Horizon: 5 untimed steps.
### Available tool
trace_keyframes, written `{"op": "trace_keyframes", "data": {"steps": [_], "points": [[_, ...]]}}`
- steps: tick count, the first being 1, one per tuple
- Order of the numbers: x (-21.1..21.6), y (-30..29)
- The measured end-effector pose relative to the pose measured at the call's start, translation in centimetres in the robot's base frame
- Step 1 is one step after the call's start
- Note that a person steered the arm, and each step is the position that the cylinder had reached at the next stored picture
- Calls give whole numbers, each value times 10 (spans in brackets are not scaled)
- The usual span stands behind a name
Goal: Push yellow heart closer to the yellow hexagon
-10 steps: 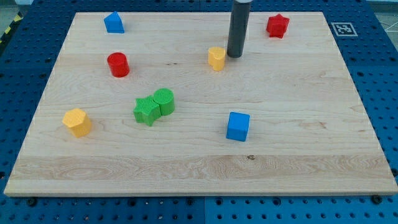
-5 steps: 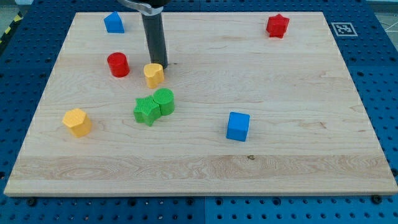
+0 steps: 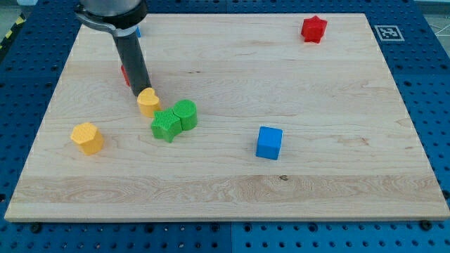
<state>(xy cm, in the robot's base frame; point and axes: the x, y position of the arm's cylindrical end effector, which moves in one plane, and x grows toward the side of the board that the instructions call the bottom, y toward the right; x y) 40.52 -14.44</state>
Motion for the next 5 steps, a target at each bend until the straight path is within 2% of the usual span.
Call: {"op": "trace_keyframes", "data": {"steps": [2,3,5], "points": [[-4,66],[13,62],[24,-3]]}}
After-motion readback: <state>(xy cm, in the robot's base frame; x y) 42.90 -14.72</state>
